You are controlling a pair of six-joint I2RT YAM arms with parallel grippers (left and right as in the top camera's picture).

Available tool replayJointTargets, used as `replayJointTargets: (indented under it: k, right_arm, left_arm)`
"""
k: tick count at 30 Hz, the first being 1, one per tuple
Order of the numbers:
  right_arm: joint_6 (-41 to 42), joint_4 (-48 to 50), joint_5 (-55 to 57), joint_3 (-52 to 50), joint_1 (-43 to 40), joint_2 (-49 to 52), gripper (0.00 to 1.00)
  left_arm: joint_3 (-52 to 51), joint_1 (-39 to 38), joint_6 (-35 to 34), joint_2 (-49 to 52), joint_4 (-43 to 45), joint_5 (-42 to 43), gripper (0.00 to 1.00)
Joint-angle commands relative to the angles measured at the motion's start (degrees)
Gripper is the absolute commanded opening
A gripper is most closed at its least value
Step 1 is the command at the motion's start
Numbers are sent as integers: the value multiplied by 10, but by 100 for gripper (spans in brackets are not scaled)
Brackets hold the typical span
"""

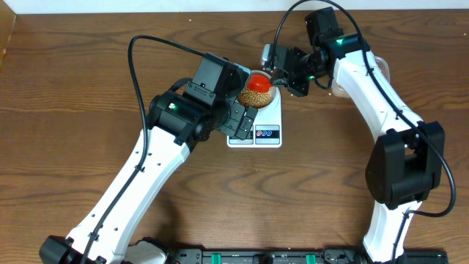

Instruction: Scoop item into bowl and weigh 50g on scale

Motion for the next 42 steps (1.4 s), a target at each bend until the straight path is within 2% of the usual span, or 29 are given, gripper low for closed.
replayJointTargets:
  k: [1,18,30,36,42]
  right_arm:
    - [-7,-1,-4,1,5,7,1]
    - [-6,4,-11,2,5,17,1]
    - [9,19,-61,3,-4,16,1]
    - [9,16,-57,3,-4,16,1]
    - [9,16,-7,2,1,17,1]
  left_arm:
    - [-6,1,6,4,-2,1,98]
    - [-6,1,6,4,-2,1,98]
    - [-6,1,6,4,-2,1,98]
    - [-6,1,6,4,-2,1,98]
    - [-6,1,6,4,-2,1,98]
